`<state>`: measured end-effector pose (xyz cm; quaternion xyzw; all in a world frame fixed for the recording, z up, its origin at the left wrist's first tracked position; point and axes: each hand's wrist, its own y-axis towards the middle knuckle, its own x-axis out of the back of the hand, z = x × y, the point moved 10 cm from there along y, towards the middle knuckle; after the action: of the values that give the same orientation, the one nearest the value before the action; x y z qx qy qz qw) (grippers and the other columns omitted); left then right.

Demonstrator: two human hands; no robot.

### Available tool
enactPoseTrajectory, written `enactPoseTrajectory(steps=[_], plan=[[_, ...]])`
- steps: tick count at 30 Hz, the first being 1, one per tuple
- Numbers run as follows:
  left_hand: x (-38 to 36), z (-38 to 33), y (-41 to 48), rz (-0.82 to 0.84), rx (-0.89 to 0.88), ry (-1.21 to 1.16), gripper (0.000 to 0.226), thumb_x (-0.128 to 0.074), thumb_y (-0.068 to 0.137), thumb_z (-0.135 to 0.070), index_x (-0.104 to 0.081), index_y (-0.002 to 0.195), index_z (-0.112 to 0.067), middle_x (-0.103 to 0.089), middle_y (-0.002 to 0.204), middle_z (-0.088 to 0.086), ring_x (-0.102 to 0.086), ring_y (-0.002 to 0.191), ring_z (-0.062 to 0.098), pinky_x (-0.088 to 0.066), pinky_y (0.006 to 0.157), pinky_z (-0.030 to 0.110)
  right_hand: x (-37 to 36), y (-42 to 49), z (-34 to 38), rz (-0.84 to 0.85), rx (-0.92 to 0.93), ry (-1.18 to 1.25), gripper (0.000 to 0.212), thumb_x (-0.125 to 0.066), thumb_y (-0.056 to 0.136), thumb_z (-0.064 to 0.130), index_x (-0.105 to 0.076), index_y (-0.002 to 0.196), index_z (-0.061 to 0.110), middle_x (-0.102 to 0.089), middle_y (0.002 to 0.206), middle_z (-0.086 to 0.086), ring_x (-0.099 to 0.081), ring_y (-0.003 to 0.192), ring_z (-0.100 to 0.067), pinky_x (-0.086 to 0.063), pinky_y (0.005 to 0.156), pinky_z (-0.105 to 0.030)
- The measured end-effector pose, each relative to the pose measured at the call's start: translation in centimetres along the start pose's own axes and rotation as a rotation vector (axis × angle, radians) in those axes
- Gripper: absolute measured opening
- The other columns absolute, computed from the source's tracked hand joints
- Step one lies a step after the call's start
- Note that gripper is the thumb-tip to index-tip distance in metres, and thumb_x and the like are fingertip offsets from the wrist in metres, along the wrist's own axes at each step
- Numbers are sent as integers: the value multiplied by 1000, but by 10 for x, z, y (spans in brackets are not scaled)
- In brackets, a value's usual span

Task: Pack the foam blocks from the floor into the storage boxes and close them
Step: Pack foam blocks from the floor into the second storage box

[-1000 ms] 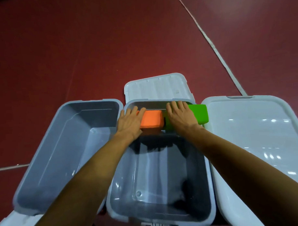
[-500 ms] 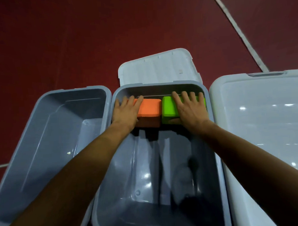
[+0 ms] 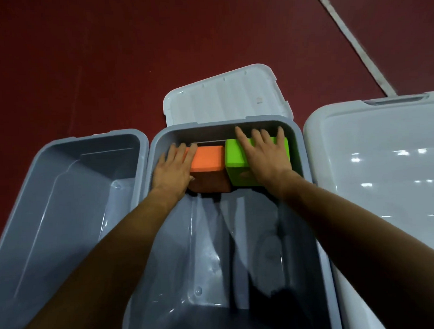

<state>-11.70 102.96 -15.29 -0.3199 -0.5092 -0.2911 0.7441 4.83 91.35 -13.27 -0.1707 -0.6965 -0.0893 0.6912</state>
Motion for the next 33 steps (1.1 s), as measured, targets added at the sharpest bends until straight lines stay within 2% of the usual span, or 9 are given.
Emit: enactPoseTrajectory(steps=[3,6,8,11,15,20,24,28,33], plan=[[-2,4,2,-19,-48,-38,97,-65,90,-48,-4,160,-21,-30,157,14,-30,144,37,-29,117,49,0,13,-8,21,28,58,115,-79,70,60,-14,157,21,-38,147,-14,-38,136,-34,-21,116,-62],[-1,6,0,-54,-31,-32,99,-62,91,-52,1,160,-20,-31,158,14,-31,143,37,-22,120,51,-11,-1,-12,-23,26,82,120,-78,69,63,-11,158,21,-30,156,-16,-29,144,-36,-17,119,-60],[-3,5,-3,-43,-8,-18,101,-58,92,-54,9,160,-19,-24,162,13,-18,150,37,-10,123,53,-20,-11,-13,-1,3,110,121,-78,69,63,-7,158,24,-26,159,-17,-24,147,-38,-13,121,-60],[-4,3,-3,-41,17,-10,106,-56,92,-57,17,158,-18,-11,167,10,1,153,37,1,123,55,-19,-4,-14,16,-36,76,117,-80,70,58,-11,157,23,-35,150,-16,-32,140,-38,-16,119,-61],[-2,0,-6,-71,52,29,108,-57,91,-58,15,158,-15,4,168,12,8,153,37,1,123,56,-22,4,-6,38,-46,15,111,-78,72,59,-15,155,20,-37,146,-18,-36,135,-40,-19,117,-62],[-7,-2,-1,-30,184,-69,128,-46,74,-88,17,157,-13,14,166,14,13,152,37,7,120,58,-25,6,-6,51,-29,-37,111,-77,73,60,-14,154,17,-38,143,-20,-39,131,-40,-24,114,-62],[-7,-1,0,-97,265,-143,127,-43,76,-87,14,158,-10,4,166,21,5,153,36,0,122,57,-26,11,-7,58,-29,-38,110,-78,72,60,-17,152,14,-39,140,-21,-41,128,-41,-27,111,-61],[-7,-1,2,-102,257,-156,127,-44,76,-88,15,157,-10,4,166,21,4,153,36,1,123,56,-26,14,-10,49,-12,-13,110,-80,68,60,-22,150,15,-41,138,-20,-42,125,-41,-29,108,-61],[-10,-3,-3,20,266,-160,128,-47,75,-87,21,156,-16,10,166,19,9,153,37,5,122,53,-28,11,-11,94,-19,5,106,-81,71,51,-20,151,17,-40,139,-19,-41,127,-41,-26,111,-62]])
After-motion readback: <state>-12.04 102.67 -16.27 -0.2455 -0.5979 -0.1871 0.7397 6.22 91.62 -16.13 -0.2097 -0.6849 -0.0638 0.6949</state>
